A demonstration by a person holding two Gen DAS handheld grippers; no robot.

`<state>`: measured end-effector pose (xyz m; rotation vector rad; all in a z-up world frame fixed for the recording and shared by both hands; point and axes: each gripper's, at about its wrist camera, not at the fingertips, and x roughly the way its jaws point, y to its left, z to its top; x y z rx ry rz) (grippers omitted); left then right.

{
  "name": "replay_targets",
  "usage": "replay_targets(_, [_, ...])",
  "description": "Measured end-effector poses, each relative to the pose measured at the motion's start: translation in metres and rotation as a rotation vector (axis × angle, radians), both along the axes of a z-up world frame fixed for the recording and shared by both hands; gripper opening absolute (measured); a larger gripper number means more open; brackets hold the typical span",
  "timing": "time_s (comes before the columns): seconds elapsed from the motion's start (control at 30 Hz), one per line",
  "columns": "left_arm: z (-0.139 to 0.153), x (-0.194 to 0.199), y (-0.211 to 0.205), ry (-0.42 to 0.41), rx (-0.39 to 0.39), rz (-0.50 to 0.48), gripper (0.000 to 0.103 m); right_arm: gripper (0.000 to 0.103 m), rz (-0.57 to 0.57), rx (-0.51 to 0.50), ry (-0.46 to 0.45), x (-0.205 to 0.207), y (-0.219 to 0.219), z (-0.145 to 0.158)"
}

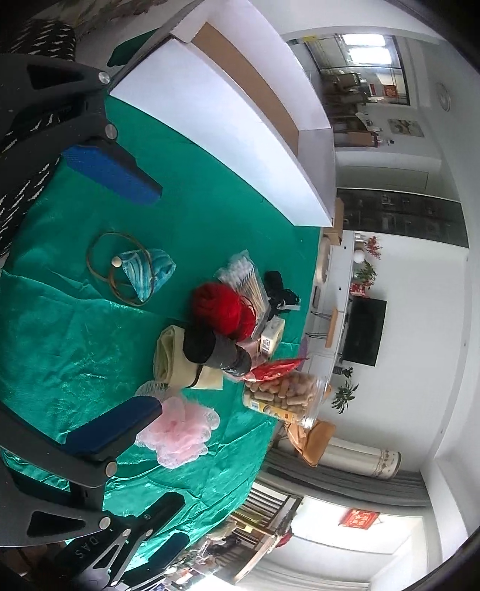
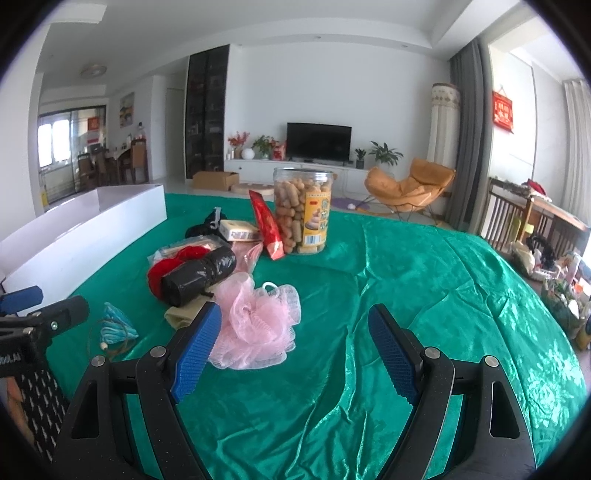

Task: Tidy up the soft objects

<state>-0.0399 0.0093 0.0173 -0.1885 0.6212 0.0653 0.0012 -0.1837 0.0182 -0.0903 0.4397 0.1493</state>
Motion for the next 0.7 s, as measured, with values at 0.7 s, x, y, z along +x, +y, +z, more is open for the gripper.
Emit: replay_targets(0.7, [-0.006,0.007,0.003,0.037,-0.015,0.0,0.103,0.084,0.013,0.005,0.054,0.005,0.003,-0.014])
